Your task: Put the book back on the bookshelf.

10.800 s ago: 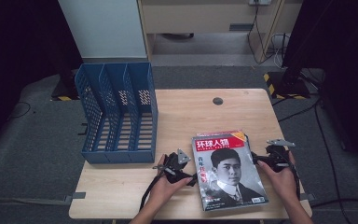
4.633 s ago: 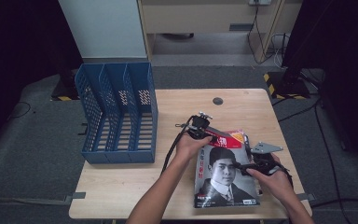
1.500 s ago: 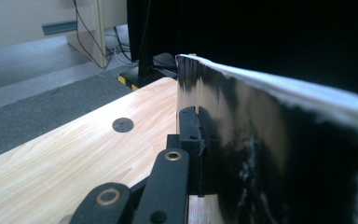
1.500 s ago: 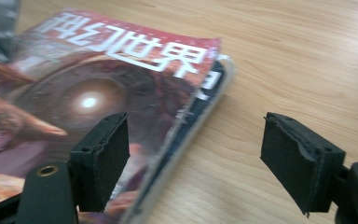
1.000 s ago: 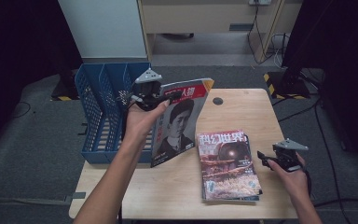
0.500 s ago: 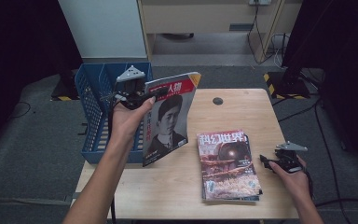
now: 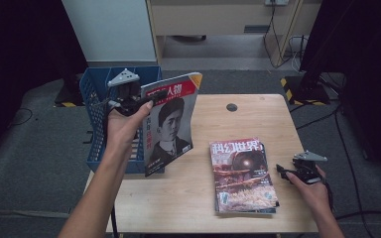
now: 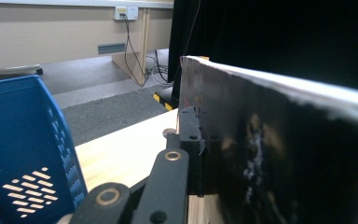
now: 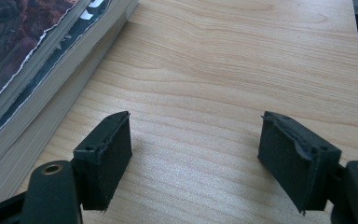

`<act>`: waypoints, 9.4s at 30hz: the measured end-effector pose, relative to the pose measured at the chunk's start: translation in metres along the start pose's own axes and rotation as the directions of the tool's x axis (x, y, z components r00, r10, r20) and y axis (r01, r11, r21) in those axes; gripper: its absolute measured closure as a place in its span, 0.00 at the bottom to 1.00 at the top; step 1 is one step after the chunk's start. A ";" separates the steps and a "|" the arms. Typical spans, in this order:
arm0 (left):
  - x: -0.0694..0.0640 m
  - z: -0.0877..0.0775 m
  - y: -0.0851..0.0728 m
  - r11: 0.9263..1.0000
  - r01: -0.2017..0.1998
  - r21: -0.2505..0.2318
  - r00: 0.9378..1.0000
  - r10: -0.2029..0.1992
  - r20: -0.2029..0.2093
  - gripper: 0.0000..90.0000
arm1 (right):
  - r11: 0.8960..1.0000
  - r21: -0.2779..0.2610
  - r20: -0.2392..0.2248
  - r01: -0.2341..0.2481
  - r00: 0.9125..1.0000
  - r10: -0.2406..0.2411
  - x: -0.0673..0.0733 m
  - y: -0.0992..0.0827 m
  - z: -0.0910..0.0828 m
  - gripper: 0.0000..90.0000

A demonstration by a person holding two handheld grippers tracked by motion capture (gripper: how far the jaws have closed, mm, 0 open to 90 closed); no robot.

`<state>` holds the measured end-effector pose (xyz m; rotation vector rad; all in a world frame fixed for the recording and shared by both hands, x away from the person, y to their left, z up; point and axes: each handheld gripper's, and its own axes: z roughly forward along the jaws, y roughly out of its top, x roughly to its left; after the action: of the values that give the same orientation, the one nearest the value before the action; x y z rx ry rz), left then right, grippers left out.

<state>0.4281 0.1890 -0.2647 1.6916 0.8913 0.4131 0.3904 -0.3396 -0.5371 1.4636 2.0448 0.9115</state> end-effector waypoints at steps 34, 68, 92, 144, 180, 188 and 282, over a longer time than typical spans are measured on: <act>0.019 -0.024 -0.001 0.999 0.040 -0.036 0.999 -0.041 -0.034 0.96 | 1.000 -0.004 0.002 0.003 1.000 -0.003 0.000 0.000 0.000 0.28; 0.053 -0.095 -0.004 0.992 0.072 -0.108 0.987 -0.087 -0.134 0.96 | 1.000 -0.004 0.001 0.002 1.000 -0.002 0.002 0.000 0.000 0.28; 0.080 -0.142 -0.014 0.985 0.094 -0.147 0.971 -0.123 -0.205 0.96 | 1.000 -0.006 0.001 0.007 1.000 -0.007 0.002 -0.001 0.000 0.28; 0.124 -0.212 -0.034 0.969 0.121 -0.218 0.939 -0.183 -0.293 0.96 | 1.000 -0.001 0.000 0.004 1.000 -0.004 0.003 -0.001 0.000 0.28; 0.168 -0.165 -0.031 0.964 0.084 -0.251 0.918 -0.173 -0.357 0.96 | 1.000 -0.006 0.004 0.003 1.000 -0.003 0.005 -0.001 -0.001 0.28; 0.172 -0.160 -0.035 0.959 0.080 -0.273 0.913 -0.181 -0.367 0.96 | 1.000 -0.006 0.003 0.004 1.000 -0.004 0.005 -0.001 -0.001 0.28; 0.179 -0.115 -0.105 0.974 0.048 -0.222 0.896 -0.140 -0.422 0.95 | 1.000 -0.004 0.001 0.004 1.000 -0.004 0.008 -0.002 -0.002 0.28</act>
<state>0.4313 0.4073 -0.3569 1.3769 1.2062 0.8123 0.3850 -0.3333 -0.5374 1.4576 2.0428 0.9123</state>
